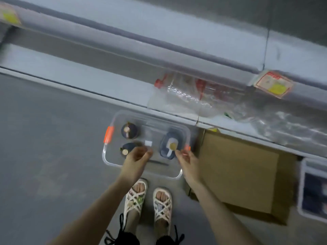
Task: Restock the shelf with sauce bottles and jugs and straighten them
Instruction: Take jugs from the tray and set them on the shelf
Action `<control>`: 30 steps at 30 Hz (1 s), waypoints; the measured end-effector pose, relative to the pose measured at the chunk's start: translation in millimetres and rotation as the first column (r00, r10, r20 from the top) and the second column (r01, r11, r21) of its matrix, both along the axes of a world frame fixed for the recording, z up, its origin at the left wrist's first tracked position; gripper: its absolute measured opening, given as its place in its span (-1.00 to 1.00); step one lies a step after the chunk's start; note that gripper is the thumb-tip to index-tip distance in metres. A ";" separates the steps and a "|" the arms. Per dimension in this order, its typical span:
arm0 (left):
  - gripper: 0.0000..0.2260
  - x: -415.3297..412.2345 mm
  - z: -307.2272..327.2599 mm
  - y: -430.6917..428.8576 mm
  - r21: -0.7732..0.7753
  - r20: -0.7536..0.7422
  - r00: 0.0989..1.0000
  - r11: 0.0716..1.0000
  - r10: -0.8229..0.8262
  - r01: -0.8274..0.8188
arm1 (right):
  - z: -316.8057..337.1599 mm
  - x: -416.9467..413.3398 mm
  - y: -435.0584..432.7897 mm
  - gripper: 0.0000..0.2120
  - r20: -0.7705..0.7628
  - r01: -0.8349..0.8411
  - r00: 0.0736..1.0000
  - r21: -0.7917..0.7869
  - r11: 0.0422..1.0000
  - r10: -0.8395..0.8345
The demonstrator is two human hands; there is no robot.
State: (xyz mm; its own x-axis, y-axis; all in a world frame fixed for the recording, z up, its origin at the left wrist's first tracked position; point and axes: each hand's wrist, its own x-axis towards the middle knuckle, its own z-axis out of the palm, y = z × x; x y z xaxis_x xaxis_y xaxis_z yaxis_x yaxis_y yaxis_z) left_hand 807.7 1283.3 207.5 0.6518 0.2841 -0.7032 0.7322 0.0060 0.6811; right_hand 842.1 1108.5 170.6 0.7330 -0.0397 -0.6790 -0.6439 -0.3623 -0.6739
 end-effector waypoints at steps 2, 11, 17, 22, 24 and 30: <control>-0.90 5.5 -47.6 6.8 -0.020 -0.039 0.999 1.000 -0.017 0.016 | -40.8 -1.4 6.5 -0.87 -0.041 0.020 0.999 -0.045 0.999 -0.022; -0.93 11.3 -201.8 20.0 -0.043 -0.119 0.990 0.996 -0.082 0.078 | -192.2 -2.3 43.3 -0.42 -0.053 0.279 0.957 -0.107 0.954 -0.286; -0.88 14.6 -241.4 28.1 -0.018 -0.143 0.973 0.984 -0.180 0.179 | -224.8 1.1 57.1 -0.52 -0.146 0.372 0.913 -0.081 0.925 -0.380; -0.78 8.9 -236.2 35.7 -0.008 -0.193 0.955 0.974 -0.224 0.227 | -211.3 7.0 58.1 -0.55 -0.149 0.357 0.917 -0.110 0.928 -0.371; -0.77 11.8 -223.9 40.6 -0.003 -0.183 0.952 0.969 -0.245 0.248 | -196.4 9.4 60.6 -0.58 -0.157 0.335 0.923 -0.120 0.934 -0.351; -0.85 28.2 -153.6 49.6 -0.076 -0.096 0.943 0.947 -0.319 0.312 | -107.5 6.5 57.7 -0.54 -0.099 0.340 0.933 -0.067 0.938 -0.346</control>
